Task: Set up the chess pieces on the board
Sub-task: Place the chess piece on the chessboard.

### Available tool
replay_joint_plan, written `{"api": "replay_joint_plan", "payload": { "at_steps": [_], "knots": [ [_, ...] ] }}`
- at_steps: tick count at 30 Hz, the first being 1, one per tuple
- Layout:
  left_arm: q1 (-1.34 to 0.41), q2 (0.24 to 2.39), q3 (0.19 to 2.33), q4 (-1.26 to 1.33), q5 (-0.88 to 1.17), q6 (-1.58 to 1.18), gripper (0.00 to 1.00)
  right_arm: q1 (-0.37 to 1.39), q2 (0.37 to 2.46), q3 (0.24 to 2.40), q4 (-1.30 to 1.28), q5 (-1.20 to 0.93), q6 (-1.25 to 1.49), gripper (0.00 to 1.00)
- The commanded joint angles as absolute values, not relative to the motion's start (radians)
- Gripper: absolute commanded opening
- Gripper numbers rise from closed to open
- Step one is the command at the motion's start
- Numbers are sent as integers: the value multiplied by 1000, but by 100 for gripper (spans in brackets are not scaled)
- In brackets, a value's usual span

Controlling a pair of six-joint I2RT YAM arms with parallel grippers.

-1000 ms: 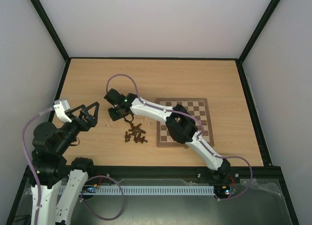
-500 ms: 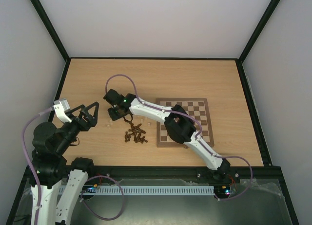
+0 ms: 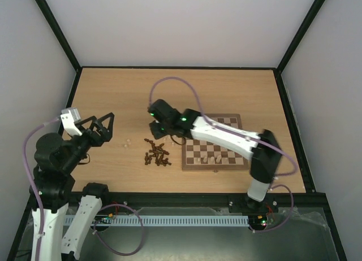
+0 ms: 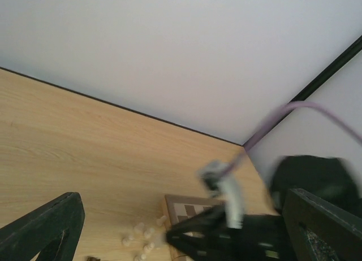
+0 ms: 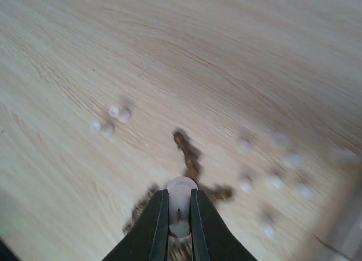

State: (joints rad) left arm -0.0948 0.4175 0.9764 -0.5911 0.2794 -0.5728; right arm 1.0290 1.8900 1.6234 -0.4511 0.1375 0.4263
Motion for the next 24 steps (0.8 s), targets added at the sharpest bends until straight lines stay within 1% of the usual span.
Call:
{"api": "replay_joint_plan", "payload": {
  "at_steps": [1,5,7,13,16,20,22,24],
  "knots": [
    [-87,476,962,-594,288,-548,100,1037,1599,1386,-483,289,452,3],
    [-87,516,909,-556,297,-548,99,1032,1332,1170,-565,391,544,8],
    [-88,528,882,-535,303,-550,99,1029,1232,1091,-628,431,607,9],
    [-87,563,823,-479,324,-547,99,993,1009,968,-827,542,783,9],
    [-87,584,802,-450,342,-544,99,964,970,958,-887,566,830,9],
    [-87,611,781,-412,373,-544,99,905,1004,981,-892,557,841,8],
    [-87,628,774,-398,387,-539,100,838,1030,962,-858,532,817,8],
    [-89,648,772,-388,405,-531,100,750,1047,935,-815,488,800,5]
  ]
}}
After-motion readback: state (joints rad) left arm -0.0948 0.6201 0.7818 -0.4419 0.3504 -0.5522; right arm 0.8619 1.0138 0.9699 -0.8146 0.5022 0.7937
